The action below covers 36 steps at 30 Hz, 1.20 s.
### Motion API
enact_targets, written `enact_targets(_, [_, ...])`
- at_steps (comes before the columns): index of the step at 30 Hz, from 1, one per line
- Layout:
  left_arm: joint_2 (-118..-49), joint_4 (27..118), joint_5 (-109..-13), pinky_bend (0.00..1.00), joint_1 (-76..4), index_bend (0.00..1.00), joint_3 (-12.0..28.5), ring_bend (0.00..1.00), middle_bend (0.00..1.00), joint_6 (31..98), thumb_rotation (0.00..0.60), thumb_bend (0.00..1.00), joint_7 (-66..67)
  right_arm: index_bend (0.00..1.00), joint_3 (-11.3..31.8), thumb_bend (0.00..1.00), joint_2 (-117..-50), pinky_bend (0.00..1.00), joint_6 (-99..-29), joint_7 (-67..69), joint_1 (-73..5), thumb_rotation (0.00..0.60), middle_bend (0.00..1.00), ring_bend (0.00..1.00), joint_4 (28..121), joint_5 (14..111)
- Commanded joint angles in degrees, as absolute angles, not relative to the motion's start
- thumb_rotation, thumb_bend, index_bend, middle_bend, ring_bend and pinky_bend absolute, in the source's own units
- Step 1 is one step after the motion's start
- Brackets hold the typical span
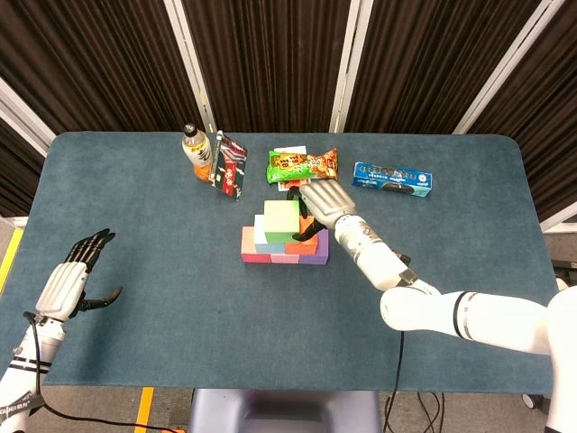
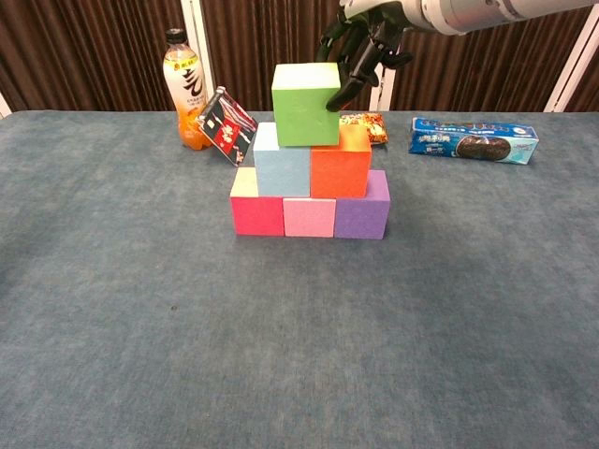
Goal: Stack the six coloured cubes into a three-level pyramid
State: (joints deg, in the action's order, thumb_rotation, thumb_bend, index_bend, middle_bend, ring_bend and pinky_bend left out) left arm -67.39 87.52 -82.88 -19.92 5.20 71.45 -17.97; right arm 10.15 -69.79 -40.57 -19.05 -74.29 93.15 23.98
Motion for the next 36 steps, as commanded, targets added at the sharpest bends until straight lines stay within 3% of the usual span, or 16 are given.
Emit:
enact_targets(1, [-67.4,87.6,-82.8,0.07,-20.0,0.0,5.2,0.0,0.0,71.3,0.6,0.3,-18.0,0.53,10.1,0.36,-69.9,1.0,-40.5,-19.1,-74.4,0.6,0.65,0.73,92.9,24.0])
enact_targets(36, [-67.8,86.7,-82.8,0.07,-20.0,0.0,4.9,0.0,0.0,70.7,0.6,0.3,-18.8,0.47,9.0,0.36,-70.3,1.0,-42.2,-19.8,-74.2,0.6,0.65,0.73,93.6,23.3])
